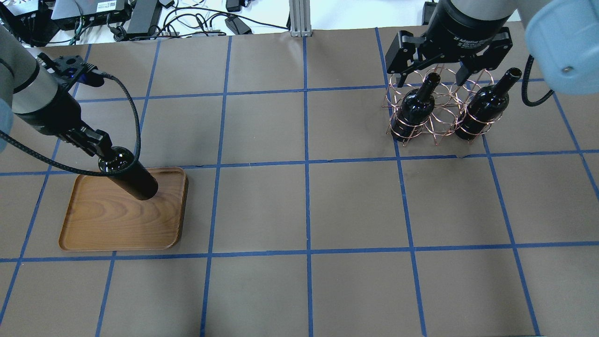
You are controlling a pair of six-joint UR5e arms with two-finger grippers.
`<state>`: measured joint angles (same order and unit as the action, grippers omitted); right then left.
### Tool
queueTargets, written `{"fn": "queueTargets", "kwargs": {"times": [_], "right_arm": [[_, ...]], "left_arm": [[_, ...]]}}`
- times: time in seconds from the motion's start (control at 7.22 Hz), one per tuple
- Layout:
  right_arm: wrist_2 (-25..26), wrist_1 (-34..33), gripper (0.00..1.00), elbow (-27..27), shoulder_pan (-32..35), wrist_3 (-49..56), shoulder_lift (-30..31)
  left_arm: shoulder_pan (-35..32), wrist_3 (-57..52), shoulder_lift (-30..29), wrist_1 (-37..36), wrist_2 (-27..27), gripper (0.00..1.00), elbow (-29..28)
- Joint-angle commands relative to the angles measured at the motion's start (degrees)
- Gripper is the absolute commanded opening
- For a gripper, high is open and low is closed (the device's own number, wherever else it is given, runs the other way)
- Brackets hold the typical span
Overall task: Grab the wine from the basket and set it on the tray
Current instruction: 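Lift the bottle with the left gripper and move it over the tray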
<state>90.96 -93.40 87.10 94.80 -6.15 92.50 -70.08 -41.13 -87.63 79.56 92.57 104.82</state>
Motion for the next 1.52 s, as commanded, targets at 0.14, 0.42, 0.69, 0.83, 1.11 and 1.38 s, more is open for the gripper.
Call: {"fn": "queueTargets", "kwargs": {"times": [0.14,0.42,0.69,0.83,1.11,1.38], "right_arm": [[0.09,-0.02,1.0,0.0,0.04,0.0,-0.04],[0.36,-0.02,1.0,0.09,0.03,0.09,-0.12],[0.36,-0.02,1.0,0.0,0.04,0.17,-0.12],[0.27,-0.02,1.0,0.09,0.04,0.17,-0.12],[0.01,-0.02,1.0,0.09,0.03,0.17,-0.12],[-0.17,-0.11,1.0,0.09,0.04,0.09,-0.12]], "left_arm": [[7.66,-3.69,0.26,0.07,-0.28,0.0,2.15],[8.21,-4.05,0.26,0.16,-0.28,0.0,2.23],[8.21,-3.79,-0.09,0.16,-0.02,0.0,2.32],[8.21,-3.35,-0.09,0.16,-0.11,0.0,2.15],[8.03,-3.08,-0.35,0.24,-0.55,0.3,2.06],[7.6,-0.73,0.52,2.51,-0.46,1.0,1.54]]}}
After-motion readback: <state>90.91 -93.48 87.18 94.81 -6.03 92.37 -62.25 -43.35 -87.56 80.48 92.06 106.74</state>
